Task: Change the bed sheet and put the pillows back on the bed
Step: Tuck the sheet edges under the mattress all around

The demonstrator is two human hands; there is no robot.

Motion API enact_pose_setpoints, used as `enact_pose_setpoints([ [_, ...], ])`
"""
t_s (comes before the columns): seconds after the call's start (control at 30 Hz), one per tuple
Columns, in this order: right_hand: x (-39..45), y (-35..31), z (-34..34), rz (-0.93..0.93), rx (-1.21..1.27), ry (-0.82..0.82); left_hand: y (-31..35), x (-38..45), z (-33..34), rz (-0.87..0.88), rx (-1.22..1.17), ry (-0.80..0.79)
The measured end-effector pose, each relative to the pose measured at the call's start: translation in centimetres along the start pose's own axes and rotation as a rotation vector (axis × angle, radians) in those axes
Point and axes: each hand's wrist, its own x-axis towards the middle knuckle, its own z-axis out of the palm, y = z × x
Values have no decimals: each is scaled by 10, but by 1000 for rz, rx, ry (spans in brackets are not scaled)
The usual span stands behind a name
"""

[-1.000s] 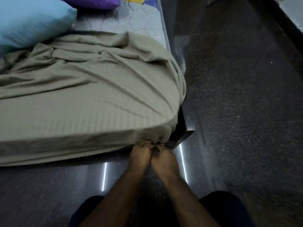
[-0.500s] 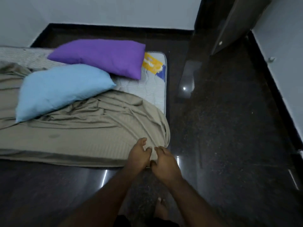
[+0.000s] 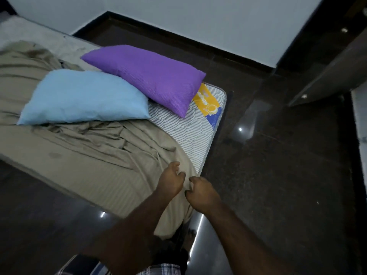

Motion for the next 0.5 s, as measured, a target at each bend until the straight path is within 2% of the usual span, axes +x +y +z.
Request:
enact_pose_setpoints([
  [0.17,72,4,-43,-83,-1,-77,30,50,9,-82,-57,97],
  [0.5,198,9,-177,-286,-22,-157,151,164,23,-202,-252,364],
])
